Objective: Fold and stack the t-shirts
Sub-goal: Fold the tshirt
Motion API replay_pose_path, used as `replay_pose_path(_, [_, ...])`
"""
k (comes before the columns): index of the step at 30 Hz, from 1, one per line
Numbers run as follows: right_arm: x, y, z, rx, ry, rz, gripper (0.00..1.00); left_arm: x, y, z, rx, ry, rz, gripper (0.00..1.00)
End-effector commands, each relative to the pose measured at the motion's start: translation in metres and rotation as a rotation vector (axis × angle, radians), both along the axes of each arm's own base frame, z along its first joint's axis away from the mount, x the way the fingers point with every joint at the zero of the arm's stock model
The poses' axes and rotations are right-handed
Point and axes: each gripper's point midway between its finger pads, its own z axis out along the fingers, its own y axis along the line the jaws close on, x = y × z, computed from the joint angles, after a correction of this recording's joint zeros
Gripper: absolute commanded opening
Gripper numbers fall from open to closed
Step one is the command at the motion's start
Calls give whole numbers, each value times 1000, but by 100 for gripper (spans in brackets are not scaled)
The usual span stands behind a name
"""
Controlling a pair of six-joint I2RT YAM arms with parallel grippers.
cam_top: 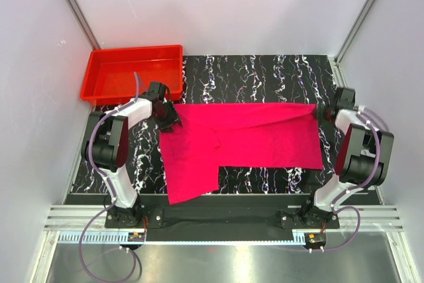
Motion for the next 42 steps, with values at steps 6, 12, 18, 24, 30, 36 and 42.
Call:
replay_pose_path(6, [37,-6,93,-380,-96,255,0,-3,12,-13,73,23,-8,49])
replay_pose_path(12, [0,18,32,-280,-20,292,0,-3,12,-16,77,34,-16,47])
replay_pose_path(18, [-26,19,-14,-252,126,301,4,-2,12,-11,78,19,-18,47])
replay_pose_path(24, [-23,14,-24,-283,169,360,12,0,13,-7,81,8,-27,47])
replay_pose_path(30, [-24,5,-8,-305,178,397,20,-1,13,-6,83,3,-34,47])
replay_pose_path(36, [-27,-6,3,-405,182,466,0,-6,14,-11,88,14,-41,46])
replay_pose_path(42, [-4,-15,11,-446,126,488,0,-8,15,-14,94,21,-46,46])
